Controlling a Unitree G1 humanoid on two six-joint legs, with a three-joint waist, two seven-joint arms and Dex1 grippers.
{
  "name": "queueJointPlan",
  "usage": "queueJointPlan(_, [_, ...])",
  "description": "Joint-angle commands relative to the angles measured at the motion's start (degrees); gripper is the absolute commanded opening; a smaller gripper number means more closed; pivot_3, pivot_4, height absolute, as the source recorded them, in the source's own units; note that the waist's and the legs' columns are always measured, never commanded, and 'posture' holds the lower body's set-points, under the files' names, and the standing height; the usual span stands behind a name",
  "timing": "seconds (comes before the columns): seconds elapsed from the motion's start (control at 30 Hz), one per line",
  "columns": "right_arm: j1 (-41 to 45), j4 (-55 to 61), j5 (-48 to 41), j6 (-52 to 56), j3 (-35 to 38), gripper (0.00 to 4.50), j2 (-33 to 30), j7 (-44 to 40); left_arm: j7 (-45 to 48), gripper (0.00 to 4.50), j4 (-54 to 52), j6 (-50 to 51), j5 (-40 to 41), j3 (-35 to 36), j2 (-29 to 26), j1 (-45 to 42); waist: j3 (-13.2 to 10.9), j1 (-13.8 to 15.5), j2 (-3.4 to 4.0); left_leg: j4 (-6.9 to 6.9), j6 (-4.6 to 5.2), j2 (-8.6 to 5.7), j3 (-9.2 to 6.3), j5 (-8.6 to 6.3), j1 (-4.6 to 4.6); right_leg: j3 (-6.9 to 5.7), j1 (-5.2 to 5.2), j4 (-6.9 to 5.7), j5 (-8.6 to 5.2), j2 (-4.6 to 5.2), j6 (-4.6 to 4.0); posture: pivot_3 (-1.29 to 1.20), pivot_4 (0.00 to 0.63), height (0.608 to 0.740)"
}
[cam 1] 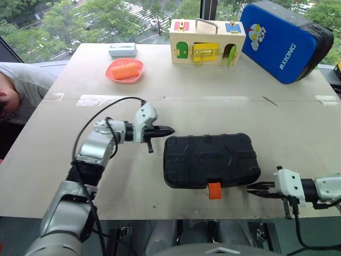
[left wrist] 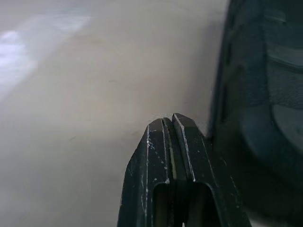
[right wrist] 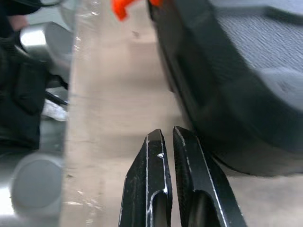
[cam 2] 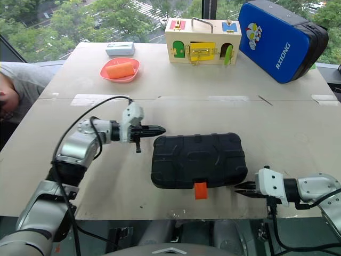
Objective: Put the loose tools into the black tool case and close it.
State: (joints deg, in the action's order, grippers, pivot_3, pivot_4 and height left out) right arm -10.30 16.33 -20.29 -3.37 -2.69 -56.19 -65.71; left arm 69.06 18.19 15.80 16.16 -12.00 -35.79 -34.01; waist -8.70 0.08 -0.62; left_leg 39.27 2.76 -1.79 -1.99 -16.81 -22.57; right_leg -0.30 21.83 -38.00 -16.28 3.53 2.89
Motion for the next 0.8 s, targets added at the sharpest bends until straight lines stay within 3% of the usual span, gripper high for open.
queueJointPlan(0.03, [5.67,-3.37,2.67,0.90,0.18,0.00,3.08,3.09,5.84,0.03,-2.27,1.66,-1.03,-3.65,0.12,0.00,0.00,-0.53,-0.03,0.02,-0.01,0.03,-0.05,0.01,0.01,-0.01,-0.01,0.00,0.00,-0.02,0.00,0.00,0.150,0.735])
queueJointPlan(0.13, [13.30,-9.79,7.33,1.13,-0.34,0.00,6.73,7.11,9.11,0.03,-8.34,5.59,0.19,-5.03,-1.41,2.41,0.00,-1.16,-0.01,0.07,0.00,-0.01,0.08,0.01,0.09,0.14,-0.04,-0.09,0.04,-0.01,0.07,0.00,0.150,0.735])
queueJointPlan(0.27, [17.93,-15.54,9.34,1.17,0.44,0.00,8.52,7.95,6.81,0.03,-14.01,10.14,2.86,-0.96,-1.51,4.19,-0.03,-0.43,0.04,0.09,0.01,-0.01,0.08,0.01,0.09,0.20,0.00,-0.09,0.08,0.01,0.13,0.00,0.150,0.735])
queueJointPlan(0.4, [16.12,-15.33,6.59,1.25,3.79,0.00,6.02,4.69,4.05,0.03,-16.98,17.10,7.45,4.58,-2.28,3.29,-0.03,0.55,0.05,0.08,-0.01,0.01,-0.11,0.02,-0.32,0.03,0.31,-0.05,0.07,0.02,0.12,0.00,0.150,0.735])
queueJointPlan(0.53, [10.27,-8.63,-4.18,10.02,11.93,0.00,2.40,-0.08,2.66,0.03,-20.78,27.63,13.99,7.42,-1.94,-0.26,-0.06,0.88,0.09,0.12,0.00,-0.04,-0.09,0.02,-0.38,0.02,0.30,-0.02,0.08,0.10,0.13,0.00,0.150,0.735])
queueJointPlan(0.67, [4.07,1.77,-14.74,20.38,17.60,0.00,0.26,-2.31,2.65,0.03,-22.30,29.33,13.64,2.24,1.25,-3.15,-0.04,0.73,0.11,0.17,0.01,-0.01,-0.13,0.01,-0.12,0.01,-0.03,-0.01,0.08,0.08,0.13,0.00,0.150,0.735])
queueJointPlan(0.8, [2.25,6.14,-14.17,22.02,16.05,0.00,1.48,-0.70,3.20,0.03,-19.32,23.85,7.68,-5.42,3.54,-3.96,-0.03,0.53,0.11,0.16,0.01,0.00,-0.13,0.01,-0.02,0.05,-0.12,-0.02,0.09,0.05,0.13,0.00,0.150,0.735])
